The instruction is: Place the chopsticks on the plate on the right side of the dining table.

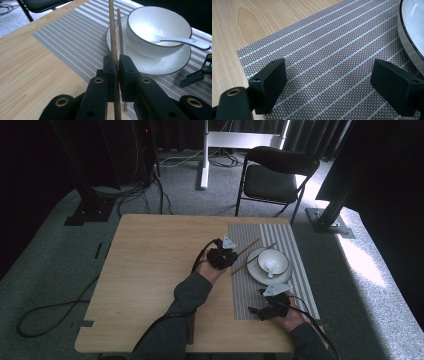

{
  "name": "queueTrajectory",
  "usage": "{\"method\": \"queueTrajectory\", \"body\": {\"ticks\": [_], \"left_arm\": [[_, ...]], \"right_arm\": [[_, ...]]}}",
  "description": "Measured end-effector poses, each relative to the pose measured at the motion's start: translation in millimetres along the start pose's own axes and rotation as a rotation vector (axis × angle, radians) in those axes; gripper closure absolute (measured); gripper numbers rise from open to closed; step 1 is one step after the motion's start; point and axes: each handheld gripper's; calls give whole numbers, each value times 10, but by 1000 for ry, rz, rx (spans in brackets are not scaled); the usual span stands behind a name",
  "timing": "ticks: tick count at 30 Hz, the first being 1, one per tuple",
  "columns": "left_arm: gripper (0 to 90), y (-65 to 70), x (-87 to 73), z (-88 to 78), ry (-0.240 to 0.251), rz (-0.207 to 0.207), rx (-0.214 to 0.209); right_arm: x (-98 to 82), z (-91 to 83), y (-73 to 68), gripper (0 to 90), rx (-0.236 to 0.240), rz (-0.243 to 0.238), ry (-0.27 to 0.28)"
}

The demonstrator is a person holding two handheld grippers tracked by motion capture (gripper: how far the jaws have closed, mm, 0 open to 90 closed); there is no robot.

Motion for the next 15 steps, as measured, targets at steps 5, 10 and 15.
{"method": "queueTrajectory", "body": {"ticks": [5,10,15], "left_arm": [[845,-8,20,65,1,2,-8],[845,-25,39,131,1,5,-18],[845,-25,50,190,2,-5,-22]], "right_arm": [[0,-1,0,125,0,0,-1],[0,-1,0,125,0,0,-1],[0,-1,0,125,0,0,-1]]}}
Point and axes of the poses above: each handheld gripper's, and its own axes: z roughly forward along the jaws, x roughly out of its top, y roughly to its right, and after that the axes turned 3 degrees about z, right-handed
